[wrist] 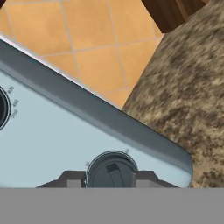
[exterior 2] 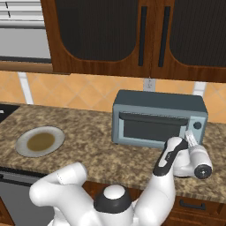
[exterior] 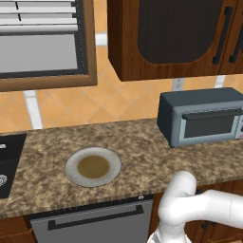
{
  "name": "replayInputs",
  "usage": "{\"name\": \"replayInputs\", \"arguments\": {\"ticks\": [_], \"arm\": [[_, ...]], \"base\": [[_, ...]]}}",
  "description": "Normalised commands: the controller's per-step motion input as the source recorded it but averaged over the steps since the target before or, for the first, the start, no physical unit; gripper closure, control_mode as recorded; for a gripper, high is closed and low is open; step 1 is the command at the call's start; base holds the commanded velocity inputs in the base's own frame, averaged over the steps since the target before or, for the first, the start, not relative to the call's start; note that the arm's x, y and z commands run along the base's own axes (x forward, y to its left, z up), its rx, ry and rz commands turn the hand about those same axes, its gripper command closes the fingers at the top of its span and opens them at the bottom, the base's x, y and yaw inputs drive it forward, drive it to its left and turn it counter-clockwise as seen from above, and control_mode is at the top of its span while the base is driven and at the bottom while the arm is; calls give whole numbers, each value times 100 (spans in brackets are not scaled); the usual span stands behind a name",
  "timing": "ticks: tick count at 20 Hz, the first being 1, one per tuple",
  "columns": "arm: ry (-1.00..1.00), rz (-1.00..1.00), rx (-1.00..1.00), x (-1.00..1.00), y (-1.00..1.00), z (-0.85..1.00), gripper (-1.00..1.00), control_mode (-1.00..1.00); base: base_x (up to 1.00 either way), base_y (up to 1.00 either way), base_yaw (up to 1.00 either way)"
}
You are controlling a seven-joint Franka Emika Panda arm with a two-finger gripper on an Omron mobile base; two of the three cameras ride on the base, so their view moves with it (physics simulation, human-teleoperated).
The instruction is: Pick up the kebab skewer and baguette bread, and place them inside the toaster oven. Close the toaster oven door and start by setting the timer.
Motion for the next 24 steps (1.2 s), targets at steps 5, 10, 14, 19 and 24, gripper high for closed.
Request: {"name": "replayInputs", "arguments": {"ticks": [5, 10, 14, 19, 24], "arm": [[-2, 0, 7, 16, 0, 0, 100, -100], [-1, 0, 1, 28, 6, 0, 100, -100], [0, 0, 0, 24, 9, 0, 100, -100], [0, -2, 0, 23, 13, 0, 100, -100], [0, -2, 5, 17, 20, 0, 100, -100]], "base": [[0, 0, 0], [0, 0, 0], [0, 0, 0], [0, 0, 0], [0, 0, 0]]}}
